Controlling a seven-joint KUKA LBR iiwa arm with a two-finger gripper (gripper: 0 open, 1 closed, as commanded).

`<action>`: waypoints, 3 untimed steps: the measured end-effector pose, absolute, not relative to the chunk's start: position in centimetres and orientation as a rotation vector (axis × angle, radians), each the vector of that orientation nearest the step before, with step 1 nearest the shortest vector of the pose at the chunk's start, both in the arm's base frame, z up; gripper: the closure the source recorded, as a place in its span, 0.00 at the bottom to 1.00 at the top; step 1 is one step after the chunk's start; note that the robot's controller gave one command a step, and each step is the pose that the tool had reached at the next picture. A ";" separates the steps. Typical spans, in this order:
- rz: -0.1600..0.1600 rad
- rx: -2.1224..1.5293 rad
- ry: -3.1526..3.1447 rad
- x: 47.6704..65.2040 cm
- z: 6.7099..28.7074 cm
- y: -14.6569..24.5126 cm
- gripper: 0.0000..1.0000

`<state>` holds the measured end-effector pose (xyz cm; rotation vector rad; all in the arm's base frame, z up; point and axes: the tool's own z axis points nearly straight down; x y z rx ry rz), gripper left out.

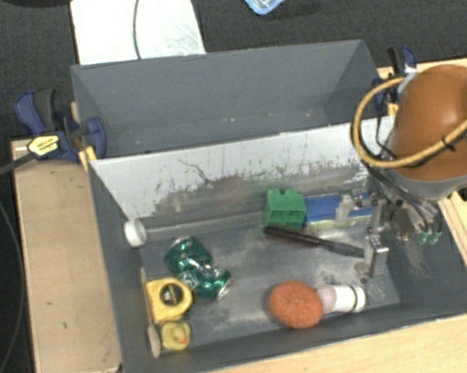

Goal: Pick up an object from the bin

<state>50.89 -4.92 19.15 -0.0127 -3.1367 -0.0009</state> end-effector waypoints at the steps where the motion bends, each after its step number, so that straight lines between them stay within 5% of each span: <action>1: 0.000 -0.010 -3.144 51.1 19.5 -4.9 0.00; 2: 0.005 0.042 -3.151 50.3 18.0 -3.3 0.00; 3: 0.003 0.327 -3.130 49.6 20.4 -2.6 0.00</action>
Offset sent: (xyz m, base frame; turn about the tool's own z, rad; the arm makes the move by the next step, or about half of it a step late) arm -0.0246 0.0551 -0.0459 -0.0864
